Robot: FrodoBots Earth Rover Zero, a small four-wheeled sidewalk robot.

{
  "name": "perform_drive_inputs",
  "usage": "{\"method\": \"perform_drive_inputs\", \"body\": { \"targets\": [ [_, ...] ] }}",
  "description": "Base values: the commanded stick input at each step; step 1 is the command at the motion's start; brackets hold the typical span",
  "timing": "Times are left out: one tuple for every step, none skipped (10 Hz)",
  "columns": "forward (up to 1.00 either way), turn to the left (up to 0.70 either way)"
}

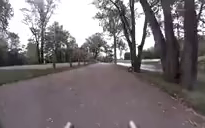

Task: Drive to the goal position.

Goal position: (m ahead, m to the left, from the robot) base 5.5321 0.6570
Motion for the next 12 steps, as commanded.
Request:
{"method": "perform_drive_inputs", "body": {
  "targets": [
    [0.70, 0.00],
    [0.70, 0.00],
    [0.70, 0.00],
    [0.70, 0.00],
    [0.70, 0.17],
    [0.70, 0.35],
    [0.70, 0.35],
    [0.70, 0.35],
    [0.70, 0.00],
    [0.70, 0.00],
    [0.70, 0.00],
    [0.70, 0.00]
  ]
}}
